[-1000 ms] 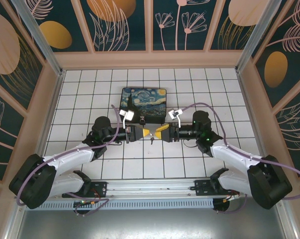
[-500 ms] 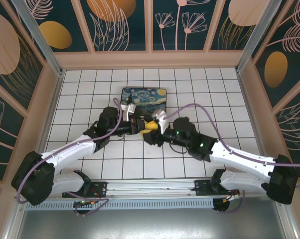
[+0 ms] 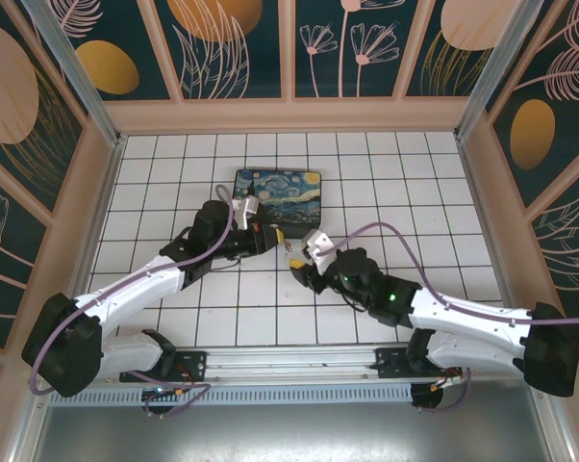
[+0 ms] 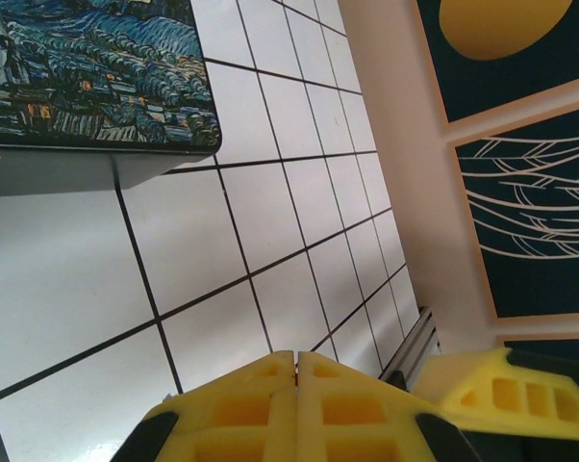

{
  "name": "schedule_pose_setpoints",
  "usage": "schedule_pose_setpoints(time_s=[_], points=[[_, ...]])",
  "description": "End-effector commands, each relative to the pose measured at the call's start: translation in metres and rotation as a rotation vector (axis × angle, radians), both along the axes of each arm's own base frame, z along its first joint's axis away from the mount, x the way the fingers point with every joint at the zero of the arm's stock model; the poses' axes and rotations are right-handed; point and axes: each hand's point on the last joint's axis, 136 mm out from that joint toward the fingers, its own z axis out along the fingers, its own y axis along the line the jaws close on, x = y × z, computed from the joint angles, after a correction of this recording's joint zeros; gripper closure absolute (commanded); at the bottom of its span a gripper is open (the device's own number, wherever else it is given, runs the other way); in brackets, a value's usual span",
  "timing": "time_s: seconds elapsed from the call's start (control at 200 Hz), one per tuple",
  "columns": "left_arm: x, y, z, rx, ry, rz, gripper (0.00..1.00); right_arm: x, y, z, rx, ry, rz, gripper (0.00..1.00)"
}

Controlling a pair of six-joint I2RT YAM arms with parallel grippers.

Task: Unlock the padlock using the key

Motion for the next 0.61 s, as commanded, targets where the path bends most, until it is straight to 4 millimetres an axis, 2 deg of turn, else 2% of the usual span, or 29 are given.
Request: schedule_pose_setpoints(time_s=[0.0, 0.12, 0.245, 0.355, 0.601], points=[[0.001, -0.004, 0.008, -0.022, 0.025, 0.007, 1.0, 0.011, -0.01, 0.019, 0.001, -0.18, -0.074, 0.56], [0.001, -0.005, 0.011, -0.038, 0.037, 0.011, 1.0, 0.01, -0.006, 0.022, -0.04, -0.304, -0.101, 0.57], [0.001, -0.006, 0.016, -0.044, 0.034, 0.003, 1.0, 0.007, 0.007, 0.022, -0.104, -0.419, -0.098, 0.59], [0.001, -0.006, 0.014, -0.041, 0.038, 0.0, 1.0, 0.006, 0.017, 0.015, -0.164, -0.469, -0.088, 0.59], [-0.001, -0.007, 0.016, -0.056, 0.039, -0.009, 1.0, 0.012, 0.014, 0.017, -0.193, -0.535, -0.127, 0.6]])
